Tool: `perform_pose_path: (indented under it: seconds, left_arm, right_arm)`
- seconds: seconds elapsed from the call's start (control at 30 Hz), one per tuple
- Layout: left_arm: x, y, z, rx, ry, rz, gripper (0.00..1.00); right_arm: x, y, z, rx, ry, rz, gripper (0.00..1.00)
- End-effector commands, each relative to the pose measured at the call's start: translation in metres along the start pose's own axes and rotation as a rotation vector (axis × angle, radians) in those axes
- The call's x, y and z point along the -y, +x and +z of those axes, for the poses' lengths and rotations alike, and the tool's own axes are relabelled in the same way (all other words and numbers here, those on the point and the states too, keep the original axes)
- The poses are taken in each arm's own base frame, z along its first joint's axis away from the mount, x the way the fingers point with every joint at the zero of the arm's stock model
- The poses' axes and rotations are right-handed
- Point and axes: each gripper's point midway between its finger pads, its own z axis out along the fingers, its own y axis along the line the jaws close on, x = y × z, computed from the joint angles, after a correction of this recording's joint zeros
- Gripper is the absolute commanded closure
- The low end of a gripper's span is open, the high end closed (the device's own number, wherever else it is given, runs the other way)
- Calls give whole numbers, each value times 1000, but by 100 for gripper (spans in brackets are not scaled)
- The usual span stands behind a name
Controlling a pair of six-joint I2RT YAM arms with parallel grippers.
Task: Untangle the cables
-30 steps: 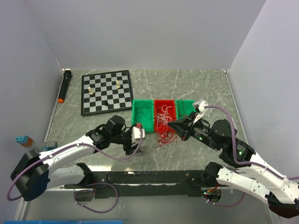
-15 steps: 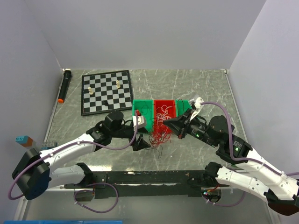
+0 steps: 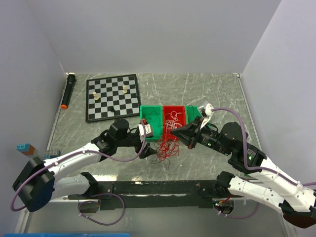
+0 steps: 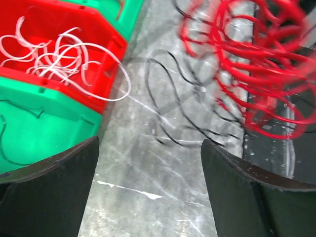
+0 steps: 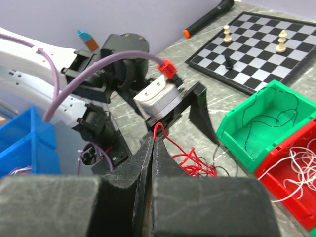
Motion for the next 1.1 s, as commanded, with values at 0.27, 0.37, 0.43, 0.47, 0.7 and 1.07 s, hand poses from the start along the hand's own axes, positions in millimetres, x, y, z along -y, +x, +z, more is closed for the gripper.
perform_pose_path:
  seconds: [0.27,0.37,0.43,0.47,0.7,1.07]
  left_arm:
    - [40,-24,-16,71,284,9,17]
    - [47,-26,-19,67,330,11,36]
    - [52,-28,-20,70,361,7,46]
    - [52,-29,-21,73,362,-4,49]
    - [27,-35,-12,98,218,1,35]
    - [19,-28,-12,95,170,43,99]
  right_arm:
    - [-24,-25,-2,67,-104,12,100]
    - [-24,-25,-2,76,-106,18,100]
    - [-23,-26,-3,86,-100,26,100]
    - [-23,-26,-3,88,-103,29,100]
    - [-29,-27,-2,91,-132,46,100]
    - [-27,-28,-3,90,-121,41,100]
